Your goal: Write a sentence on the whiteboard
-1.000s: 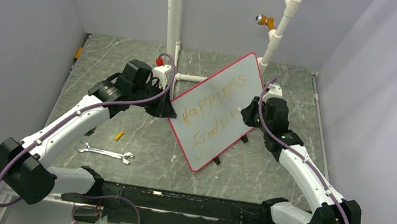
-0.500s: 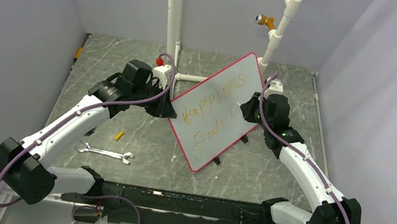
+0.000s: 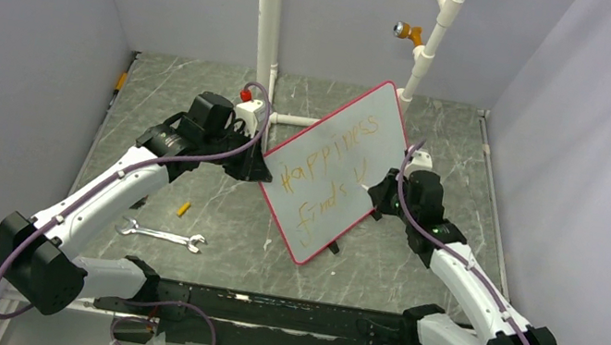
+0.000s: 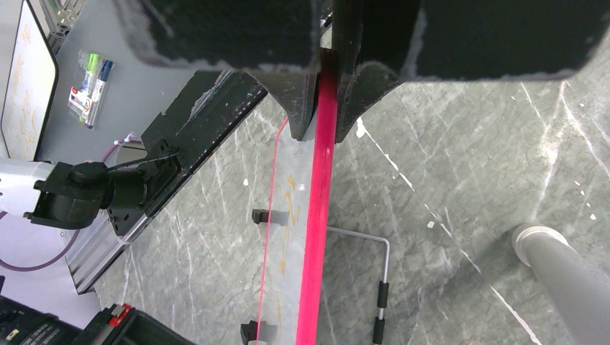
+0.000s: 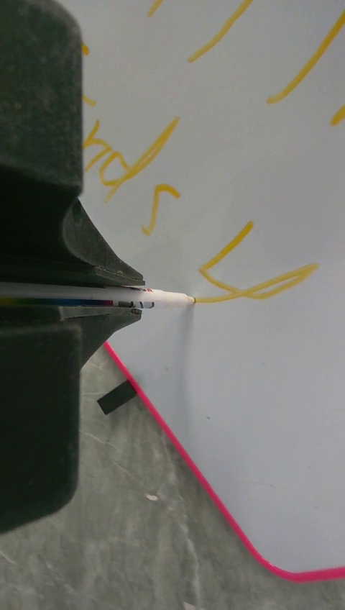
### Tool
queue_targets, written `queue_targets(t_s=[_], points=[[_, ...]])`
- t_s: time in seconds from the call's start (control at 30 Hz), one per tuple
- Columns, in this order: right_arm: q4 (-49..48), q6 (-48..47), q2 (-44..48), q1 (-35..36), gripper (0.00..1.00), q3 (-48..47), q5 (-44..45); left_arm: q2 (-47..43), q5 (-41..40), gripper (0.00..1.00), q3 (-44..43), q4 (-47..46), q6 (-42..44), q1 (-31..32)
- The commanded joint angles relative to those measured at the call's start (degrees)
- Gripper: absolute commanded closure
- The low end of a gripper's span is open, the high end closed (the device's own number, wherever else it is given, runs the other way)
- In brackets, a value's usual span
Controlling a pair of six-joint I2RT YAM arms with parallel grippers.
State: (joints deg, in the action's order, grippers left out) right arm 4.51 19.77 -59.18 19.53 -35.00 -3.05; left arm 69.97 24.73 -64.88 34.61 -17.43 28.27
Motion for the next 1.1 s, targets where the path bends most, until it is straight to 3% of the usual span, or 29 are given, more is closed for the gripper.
queue_targets(t_s=[0.0, 0.27, 0.57, 1.07], points=[[0.06, 2.37, 2.29, 0.25, 1.0, 2.74, -3.11, 1.48, -21.84, 1.0, 1.79, 4.54, 16.16, -0.64], [-0.3, 4.36, 4.23, 0.32, 1.0, 5.62, -5.77, 1.33, -21.94, 1.0, 1.78, 4.59, 16.16, -0.6], [0.47, 4.69, 4.74, 0.29, 1.0, 2.18, -7.5, 1.3, -21.95, 1.0, 1.92, 4.59, 16.18, -0.56], [5.24, 1.83, 9.33, 0.29, 1.0, -6.54, 0.7, 1.24, -21.8, 1.0, 1.89, 4.5, 16.13, -0.39]])
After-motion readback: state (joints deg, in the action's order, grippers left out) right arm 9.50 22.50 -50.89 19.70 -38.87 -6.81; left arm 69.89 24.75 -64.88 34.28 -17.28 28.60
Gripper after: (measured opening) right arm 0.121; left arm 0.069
